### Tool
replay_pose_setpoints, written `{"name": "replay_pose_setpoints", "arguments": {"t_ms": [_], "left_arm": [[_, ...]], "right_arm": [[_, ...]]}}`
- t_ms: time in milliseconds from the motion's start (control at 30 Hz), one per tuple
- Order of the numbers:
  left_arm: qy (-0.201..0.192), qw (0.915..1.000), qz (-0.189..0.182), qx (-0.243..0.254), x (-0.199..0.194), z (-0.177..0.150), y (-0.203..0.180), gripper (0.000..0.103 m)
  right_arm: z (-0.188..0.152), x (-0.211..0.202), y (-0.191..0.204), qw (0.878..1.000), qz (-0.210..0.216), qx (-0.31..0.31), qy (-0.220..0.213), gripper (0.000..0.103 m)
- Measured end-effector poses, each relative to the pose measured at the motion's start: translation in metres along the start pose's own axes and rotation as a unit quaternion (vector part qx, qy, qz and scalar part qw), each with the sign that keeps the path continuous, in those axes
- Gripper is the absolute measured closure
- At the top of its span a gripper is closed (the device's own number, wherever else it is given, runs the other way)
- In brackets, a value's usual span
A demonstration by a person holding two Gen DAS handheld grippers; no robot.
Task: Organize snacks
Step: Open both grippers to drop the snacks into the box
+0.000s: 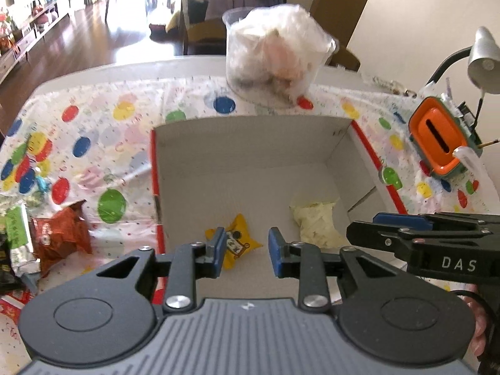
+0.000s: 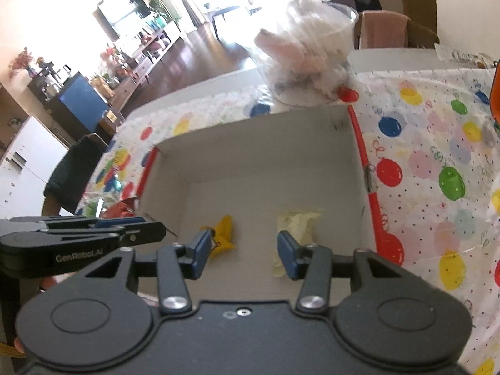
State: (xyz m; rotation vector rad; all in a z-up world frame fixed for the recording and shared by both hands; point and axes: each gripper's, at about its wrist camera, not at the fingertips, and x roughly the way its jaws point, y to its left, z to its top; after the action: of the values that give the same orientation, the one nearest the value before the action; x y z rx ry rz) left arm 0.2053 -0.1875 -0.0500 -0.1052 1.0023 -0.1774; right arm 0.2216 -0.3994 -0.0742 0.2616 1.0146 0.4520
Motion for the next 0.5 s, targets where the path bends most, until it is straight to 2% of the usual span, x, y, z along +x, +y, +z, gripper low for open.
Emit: {"name": "replay_pose_setpoints", "arguments": {"t_ms": [33, 67, 133, 233, 300, 433, 500], "left_arm": [[-0.007, 1.0, 0.0, 0.0, -0.005, -0.002, 0.001, 0.061], [-0.015, 0.9999, 0.001, 0.0, -0.011, -0.003, 0.003, 0.047], [-0.038, 0.9993, -0.002, 0.0, -0.025, -0.008, 0.007, 0.036], [-0.054, 0.9985, -0.002, 0.006, -0.041, -0.015, 0.013, 0.036], [-0.066, 0.9978, 0.003, 0.005, -0.051, -0.02, 0.019, 0.036], [-0.082, 0.9966, 0.007, -0.001, -0.067, -0.028, 0.035, 0.029], [-0.089, 0.996, 0.01, -0.003, -0.074, -0.032, 0.044, 0.029]], "right_arm": [[-0.001, -0.003, 0.004, 1.0, 0.003, -0.001, -0.004, 0.052], [-0.002, -0.006, 0.007, 1.0, 0.006, -0.004, -0.008, 0.048], [-0.005, -0.012, 0.016, 1.0, 0.004, -0.014, -0.018, 0.04], [-0.009, -0.018, 0.029, 0.999, 0.01, -0.026, -0.03, 0.034], [-0.012, -0.021, 0.036, 0.999, 0.014, -0.026, -0.037, 0.026], [-0.017, -0.024, 0.054, 0.998, 0.024, -0.034, -0.047, 0.019], [-0.021, -0.025, 0.067, 0.997, 0.026, -0.047, -0.054, 0.012]]}}
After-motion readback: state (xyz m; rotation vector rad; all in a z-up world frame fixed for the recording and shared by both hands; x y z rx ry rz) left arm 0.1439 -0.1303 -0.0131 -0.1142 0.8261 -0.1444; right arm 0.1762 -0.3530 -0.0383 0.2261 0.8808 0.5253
